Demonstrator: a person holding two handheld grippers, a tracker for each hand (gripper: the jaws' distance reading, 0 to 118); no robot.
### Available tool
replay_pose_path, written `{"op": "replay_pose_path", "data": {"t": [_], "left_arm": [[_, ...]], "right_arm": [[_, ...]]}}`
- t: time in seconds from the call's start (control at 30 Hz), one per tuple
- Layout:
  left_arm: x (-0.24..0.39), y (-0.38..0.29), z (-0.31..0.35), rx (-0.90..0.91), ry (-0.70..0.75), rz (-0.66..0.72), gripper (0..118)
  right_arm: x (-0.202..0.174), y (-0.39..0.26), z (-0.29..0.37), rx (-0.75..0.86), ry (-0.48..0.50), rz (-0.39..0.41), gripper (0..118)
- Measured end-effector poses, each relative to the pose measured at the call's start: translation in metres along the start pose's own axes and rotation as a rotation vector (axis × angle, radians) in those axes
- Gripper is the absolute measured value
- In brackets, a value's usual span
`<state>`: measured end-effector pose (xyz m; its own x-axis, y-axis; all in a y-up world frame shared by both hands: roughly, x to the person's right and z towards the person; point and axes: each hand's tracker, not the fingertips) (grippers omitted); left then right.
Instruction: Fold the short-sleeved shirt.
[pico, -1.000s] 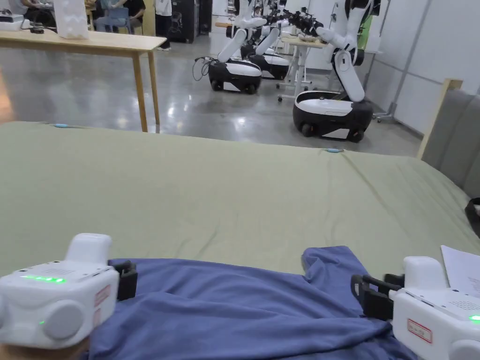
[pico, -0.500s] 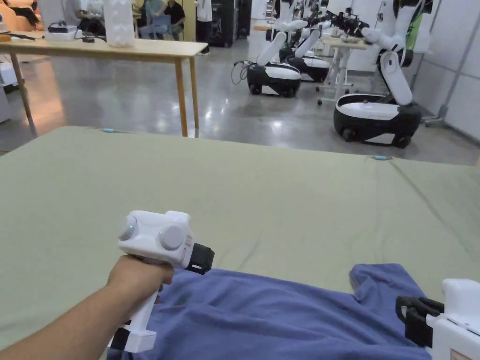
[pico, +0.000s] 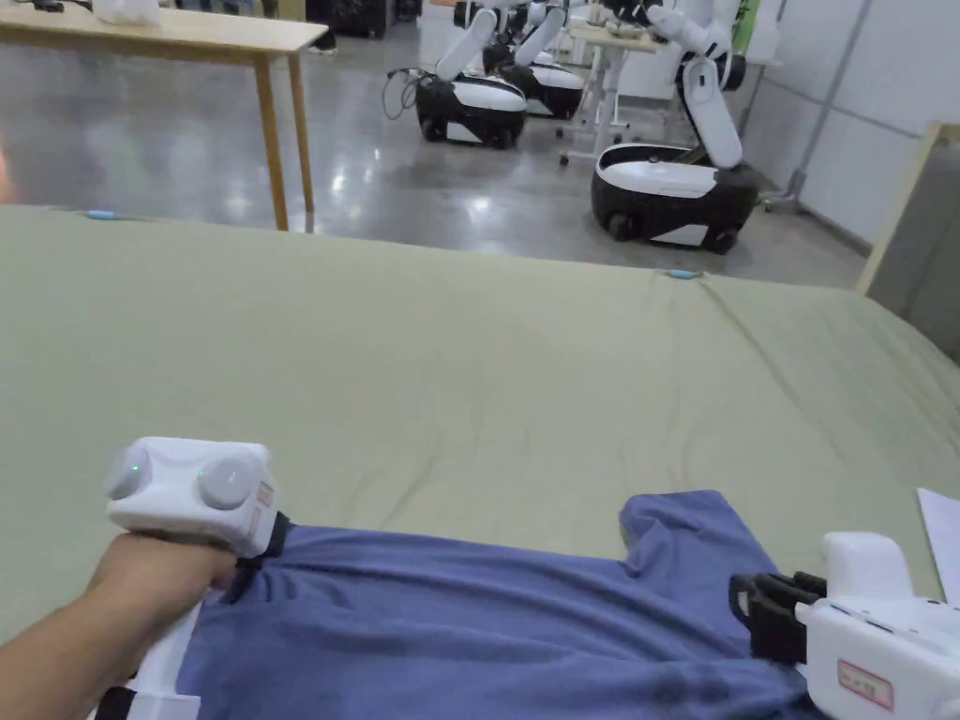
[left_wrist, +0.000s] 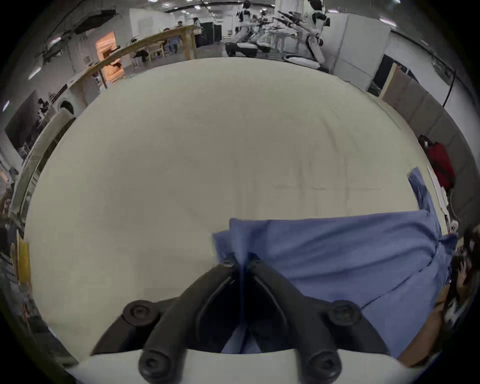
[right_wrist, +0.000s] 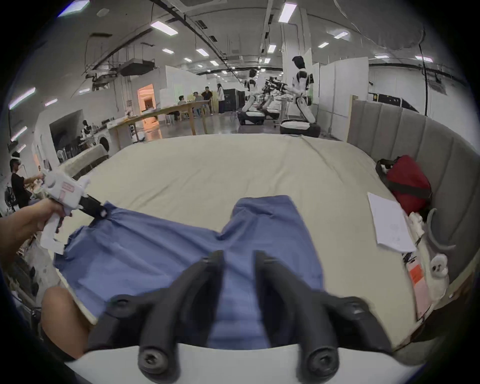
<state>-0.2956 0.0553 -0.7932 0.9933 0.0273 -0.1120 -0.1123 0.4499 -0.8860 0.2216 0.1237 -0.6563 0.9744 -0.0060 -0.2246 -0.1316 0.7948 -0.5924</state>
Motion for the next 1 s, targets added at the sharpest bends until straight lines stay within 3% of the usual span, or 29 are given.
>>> {"op": "replay_pose_path", "data": {"t": [0.03, 0.07, 0.1, 0.2, 0.27, 0.3, 0.33, 0.4, 0.5, 0.63, 0.7, 0.73, 0.87, 0.93, 1.0], "left_arm": [[-0.004, 0.011, -0.004, -0.001, 0.002, -0.057, 0], [0.001, 0.001, -0.002, 0.026, 0.026, -0.071, 0], [0.013, -0.019, 0.004, 0.024, 0.026, -0.067, 0], [0.009, -0.010, -0.003, -0.005, 0.012, -0.055, 0], [0.005, -0.014, -0.015, -0.010, 0.010, -0.064, 0], [0.001, -0.009, -0.018, -0.014, 0.006, -0.059, 0], [-0.002, -0.005, -0.020, -0.030, -0.007, -0.044, 0], [0.004, -0.017, -0.013, -0.033, -0.014, -0.042, 0], [0.006, -0.017, -0.016, -0.040, -0.022, -0.045, 0], [0.005, -0.016, -0.023, -0.047, -0.009, -0.071, 0], [0.005, -0.012, -0.025, -0.049, 0.003, -0.085, 0], [0.005, -0.010, -0.025, -0.046, 0.008, -0.090, 0], [0.007, -0.016, -0.016, -0.019, 0.008, -0.077, 0], [0.001, -0.014, -0.009, 0.012, -0.020, -0.044, 0], [-0.006, -0.008, 0.006, 0.031, -0.047, -0.045, 0]], "right_arm": [[0.006, 0.014, -0.007, -0.027, -0.033, 0.019, 57], [0.015, 0.030, -0.018, -0.066, -0.045, 0.031, 89], [0.025, 0.044, -0.030, -0.111, -0.049, 0.040, 100], [0.060, 0.076, -0.080, -0.148, -0.068, 0.026, 101], [0.078, 0.082, -0.122, -0.284, -0.028, -0.007, 101], [0.080, 0.078, -0.133, -0.324, -0.054, -0.011, 101], [0.083, 0.072, -0.149, -0.354, -0.080, 0.002, 101], [0.089, 0.057, -0.171, -0.458, -0.035, 0.008, 100], [0.090, 0.035, -0.182, -0.563, -0.049, -0.009, 93], [0.089, 0.039, -0.168, -0.515, -0.042, -0.005, 76], [0.090, 0.040, -0.165, -0.490, -0.041, 0.029, 22], [0.090, 0.040, -0.163, -0.489, -0.019, 0.013, 3], [0.083, 0.038, -0.156, -0.463, -0.038, 0.026, 3], [0.087, 0.048, -0.145, -0.391, -0.003, -0.041, 3], [0.089, 0.060, -0.135, -0.355, 0.028, -0.055, 3]]}}
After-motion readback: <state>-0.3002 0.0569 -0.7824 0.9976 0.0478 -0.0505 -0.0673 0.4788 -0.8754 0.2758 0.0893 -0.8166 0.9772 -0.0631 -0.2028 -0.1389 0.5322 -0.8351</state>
